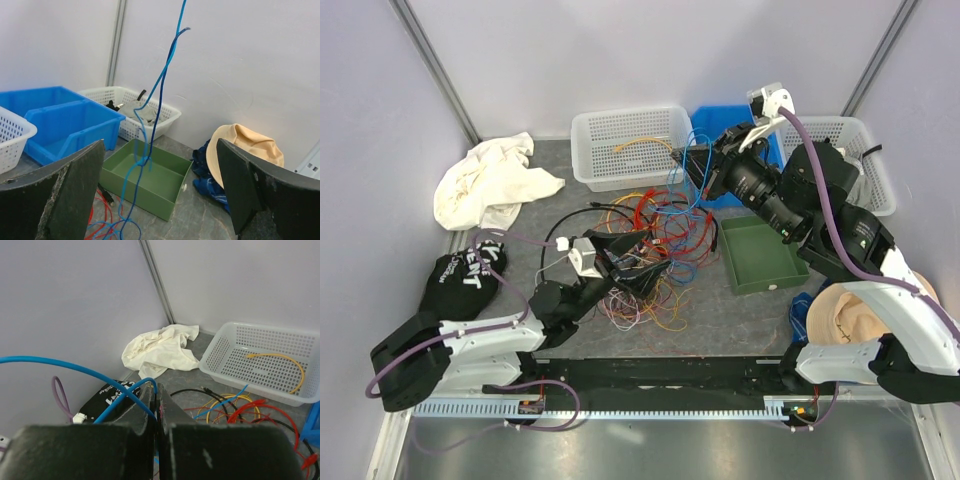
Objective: Untangle the cables
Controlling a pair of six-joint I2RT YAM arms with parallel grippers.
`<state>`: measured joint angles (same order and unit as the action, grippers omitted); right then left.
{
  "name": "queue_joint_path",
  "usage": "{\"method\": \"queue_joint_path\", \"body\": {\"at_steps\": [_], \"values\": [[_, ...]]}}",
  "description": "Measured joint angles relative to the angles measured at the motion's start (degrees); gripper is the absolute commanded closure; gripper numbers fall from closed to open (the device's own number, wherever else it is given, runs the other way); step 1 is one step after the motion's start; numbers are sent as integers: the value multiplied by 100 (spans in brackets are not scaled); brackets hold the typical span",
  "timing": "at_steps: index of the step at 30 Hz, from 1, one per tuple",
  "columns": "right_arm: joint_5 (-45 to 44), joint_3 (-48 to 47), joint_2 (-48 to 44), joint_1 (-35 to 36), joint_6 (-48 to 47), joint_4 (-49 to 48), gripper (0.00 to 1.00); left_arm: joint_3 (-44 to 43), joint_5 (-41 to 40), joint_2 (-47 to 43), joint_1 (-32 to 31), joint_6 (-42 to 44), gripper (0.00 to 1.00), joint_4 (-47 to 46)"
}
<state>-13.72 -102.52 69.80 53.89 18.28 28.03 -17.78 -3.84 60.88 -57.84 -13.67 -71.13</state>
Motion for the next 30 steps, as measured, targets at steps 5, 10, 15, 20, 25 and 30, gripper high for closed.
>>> {"method": "queue_joint_path", "body": {"at_steps": [5,10,15,20,25,30], "values": [[17,107,-85,0,-4,37,100,-245,-66,529,2,107,3,-168],[13,203,-195,0,-24,37,100,-472,-50,1043,0,138,33,-238],[-15,273,-249,0,-68,37,100,-658,-57,1366,2,168,75,-269],[-85,354,-299,0,-118,35,100,-673,-133,1370,0,179,98,-179],[-245,498,-361,0,-181,28,100,-715,-1294,688,24,-348,98,1539],[-398,601,-424,0,-238,-2,100,-741,-2328,-264,809,-2306,98,4833]]}}
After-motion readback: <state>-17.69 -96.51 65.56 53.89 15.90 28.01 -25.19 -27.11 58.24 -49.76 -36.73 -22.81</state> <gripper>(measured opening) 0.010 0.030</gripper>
